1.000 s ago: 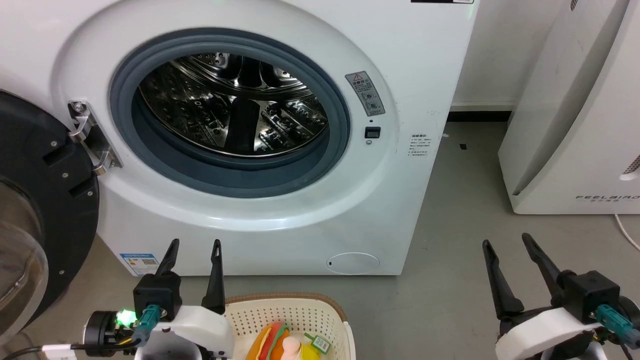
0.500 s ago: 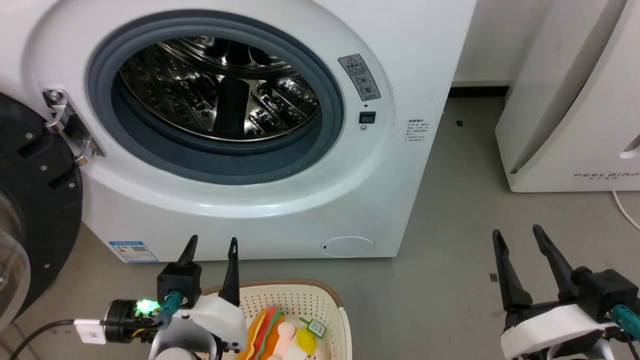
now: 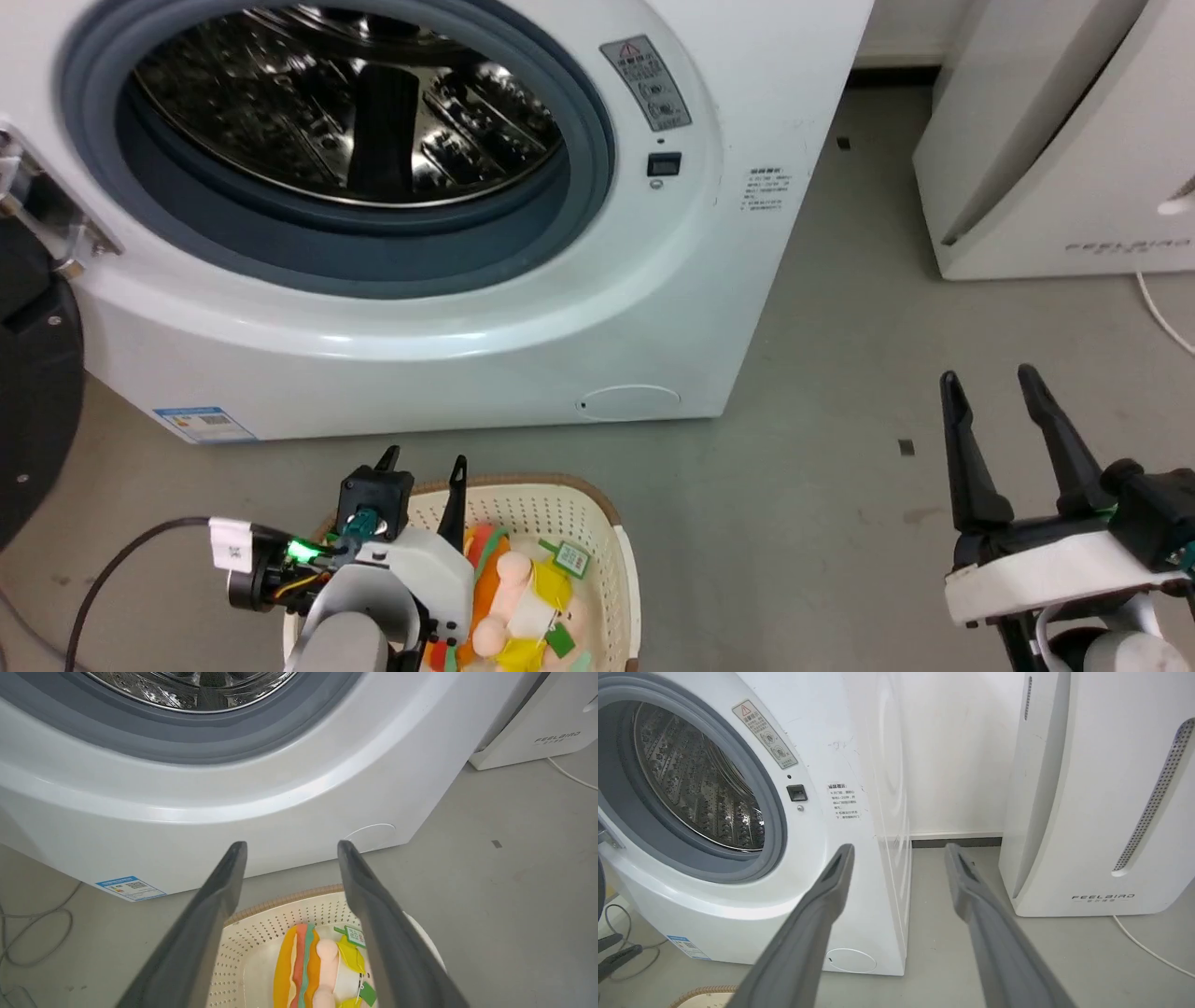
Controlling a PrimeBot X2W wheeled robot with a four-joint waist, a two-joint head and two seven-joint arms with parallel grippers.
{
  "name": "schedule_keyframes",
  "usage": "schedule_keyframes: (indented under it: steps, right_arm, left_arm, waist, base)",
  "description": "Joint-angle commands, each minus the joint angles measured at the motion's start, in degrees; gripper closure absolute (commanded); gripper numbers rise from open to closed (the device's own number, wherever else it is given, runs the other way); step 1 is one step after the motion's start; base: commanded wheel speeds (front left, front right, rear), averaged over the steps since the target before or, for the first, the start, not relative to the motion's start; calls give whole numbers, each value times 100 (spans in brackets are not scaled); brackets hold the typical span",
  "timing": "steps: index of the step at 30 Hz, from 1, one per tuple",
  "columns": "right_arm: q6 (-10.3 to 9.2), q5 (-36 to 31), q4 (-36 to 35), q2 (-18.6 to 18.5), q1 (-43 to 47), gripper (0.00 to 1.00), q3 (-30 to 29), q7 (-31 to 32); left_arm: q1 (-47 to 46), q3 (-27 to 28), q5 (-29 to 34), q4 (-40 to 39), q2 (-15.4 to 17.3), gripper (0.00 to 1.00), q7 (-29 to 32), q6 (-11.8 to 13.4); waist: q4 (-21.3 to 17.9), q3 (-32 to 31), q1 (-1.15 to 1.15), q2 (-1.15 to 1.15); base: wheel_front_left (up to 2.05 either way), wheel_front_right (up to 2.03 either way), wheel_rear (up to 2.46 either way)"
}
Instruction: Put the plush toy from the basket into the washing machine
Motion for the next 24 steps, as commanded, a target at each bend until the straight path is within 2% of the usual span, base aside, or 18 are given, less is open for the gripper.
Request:
schedule_keyframes:
  steps: [1,24]
  right_arm:
    - [-2,95,-50,-1,-123,0,-20,-48]
    - [-3,587,-423,-2,-831,0,-89,-323]
  left_arm:
    - [-138,-36,-1,145,28,0,-41,-23]
    - [-1218,-259,-261,1704,294,0,705,-19]
  waist:
    - [-63,130,0,0]
    - [-430,1842,0,0]
  base:
    - [0,0,0]
    - [0,0,0]
